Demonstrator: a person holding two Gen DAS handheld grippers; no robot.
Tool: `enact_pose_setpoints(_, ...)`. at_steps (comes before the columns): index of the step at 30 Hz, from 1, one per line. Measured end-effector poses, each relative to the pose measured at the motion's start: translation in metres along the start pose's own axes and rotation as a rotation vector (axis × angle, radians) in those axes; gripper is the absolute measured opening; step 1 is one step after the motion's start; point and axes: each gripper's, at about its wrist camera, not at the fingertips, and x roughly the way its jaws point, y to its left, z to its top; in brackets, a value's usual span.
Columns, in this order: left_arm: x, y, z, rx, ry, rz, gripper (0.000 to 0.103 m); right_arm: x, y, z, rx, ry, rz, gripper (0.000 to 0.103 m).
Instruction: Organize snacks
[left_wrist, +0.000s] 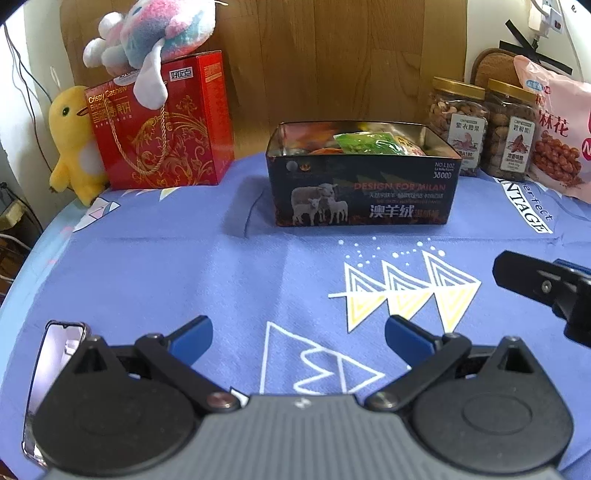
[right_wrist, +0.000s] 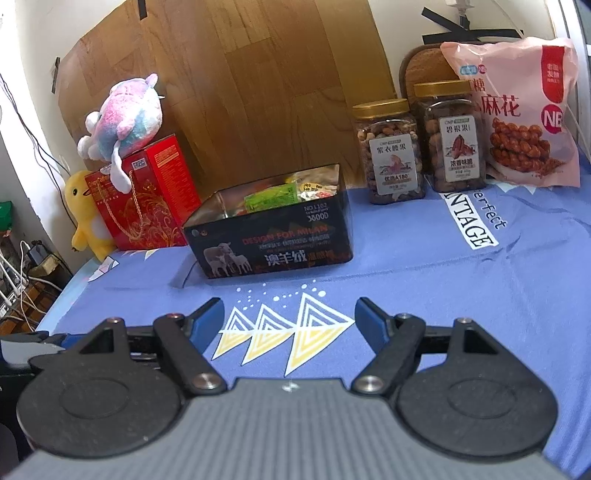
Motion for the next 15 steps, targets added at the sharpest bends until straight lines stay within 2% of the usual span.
enact_pose_setpoints(15, 0.0065, 0.0022, -0.0007, -0.013, 0.041, -0.015, 0.103, 0.0043, -0.0026, -0.0013, 0.016, 0.011, -0.011, 0.08)
